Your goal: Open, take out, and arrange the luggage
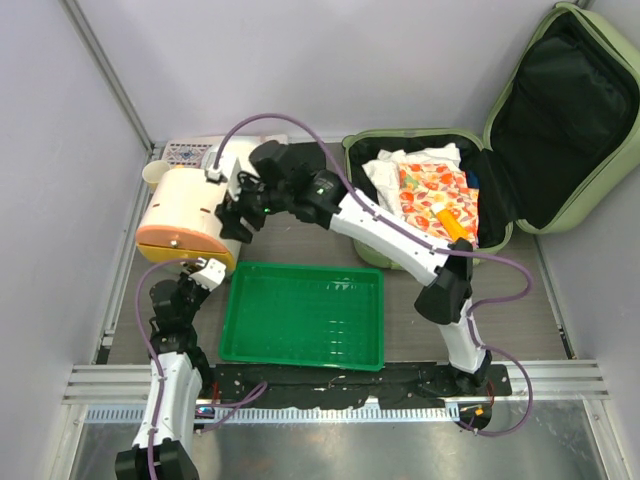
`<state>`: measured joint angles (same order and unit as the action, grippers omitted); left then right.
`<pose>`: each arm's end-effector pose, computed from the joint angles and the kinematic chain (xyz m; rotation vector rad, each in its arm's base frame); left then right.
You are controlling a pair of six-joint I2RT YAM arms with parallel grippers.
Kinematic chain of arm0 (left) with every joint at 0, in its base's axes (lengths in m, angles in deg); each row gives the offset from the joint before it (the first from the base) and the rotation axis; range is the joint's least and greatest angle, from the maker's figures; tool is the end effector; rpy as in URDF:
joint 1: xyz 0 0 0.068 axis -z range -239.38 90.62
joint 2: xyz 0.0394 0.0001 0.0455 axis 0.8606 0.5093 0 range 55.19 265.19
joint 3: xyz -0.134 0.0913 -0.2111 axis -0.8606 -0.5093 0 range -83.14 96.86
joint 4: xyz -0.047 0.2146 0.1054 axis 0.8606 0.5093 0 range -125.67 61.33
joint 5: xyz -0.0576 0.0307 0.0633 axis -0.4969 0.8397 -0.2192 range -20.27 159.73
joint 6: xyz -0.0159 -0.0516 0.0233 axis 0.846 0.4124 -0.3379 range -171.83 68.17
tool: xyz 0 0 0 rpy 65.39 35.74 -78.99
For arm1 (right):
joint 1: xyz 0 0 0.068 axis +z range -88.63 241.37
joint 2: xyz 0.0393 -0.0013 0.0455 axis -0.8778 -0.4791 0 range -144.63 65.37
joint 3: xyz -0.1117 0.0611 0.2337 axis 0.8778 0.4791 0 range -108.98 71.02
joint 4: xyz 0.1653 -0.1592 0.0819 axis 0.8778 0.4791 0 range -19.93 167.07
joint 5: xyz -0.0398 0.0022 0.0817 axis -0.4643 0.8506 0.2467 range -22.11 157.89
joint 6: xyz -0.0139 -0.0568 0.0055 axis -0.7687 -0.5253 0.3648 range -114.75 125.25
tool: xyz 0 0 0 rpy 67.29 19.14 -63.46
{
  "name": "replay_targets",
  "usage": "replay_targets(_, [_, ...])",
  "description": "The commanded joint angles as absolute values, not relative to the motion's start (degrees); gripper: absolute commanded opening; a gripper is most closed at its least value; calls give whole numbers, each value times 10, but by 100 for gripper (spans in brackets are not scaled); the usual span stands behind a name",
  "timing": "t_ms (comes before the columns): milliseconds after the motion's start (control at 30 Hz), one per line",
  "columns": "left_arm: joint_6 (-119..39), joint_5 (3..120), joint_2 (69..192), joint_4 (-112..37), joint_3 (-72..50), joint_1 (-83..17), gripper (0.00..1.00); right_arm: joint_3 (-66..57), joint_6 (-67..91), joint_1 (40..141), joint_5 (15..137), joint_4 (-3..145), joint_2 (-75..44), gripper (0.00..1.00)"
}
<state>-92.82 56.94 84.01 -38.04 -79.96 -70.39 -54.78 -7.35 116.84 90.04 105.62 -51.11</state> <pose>0.1298 0.0157 0.1481 0.6532 1.8743 0.3720 0.2416 0.3794 0.3892 -1.3779 1.5865 0.8542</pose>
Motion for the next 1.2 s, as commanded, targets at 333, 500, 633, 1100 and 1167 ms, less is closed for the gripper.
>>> replay_targets(333, [-953,521,840,-333,-800,-702,0,-579,-113,1218,809,929,-552,71])
replay_targets(500, [-954,518,841,-329,-795,-702,0,-568,-111,1228,799,911,-563,71])
replay_targets(633, [-954,514,848,-332,-795,-702,0,-561,-113,1235,800,900,-571,72])
replay_targets(1100, [-971,496,838,-320,-795,-702,0,-552,-157,1242,703,869,-611,70])
replay_targets(1167, [-978,490,827,-299,-795,-703,0,-548,-163,1240,682,863,-614,68])
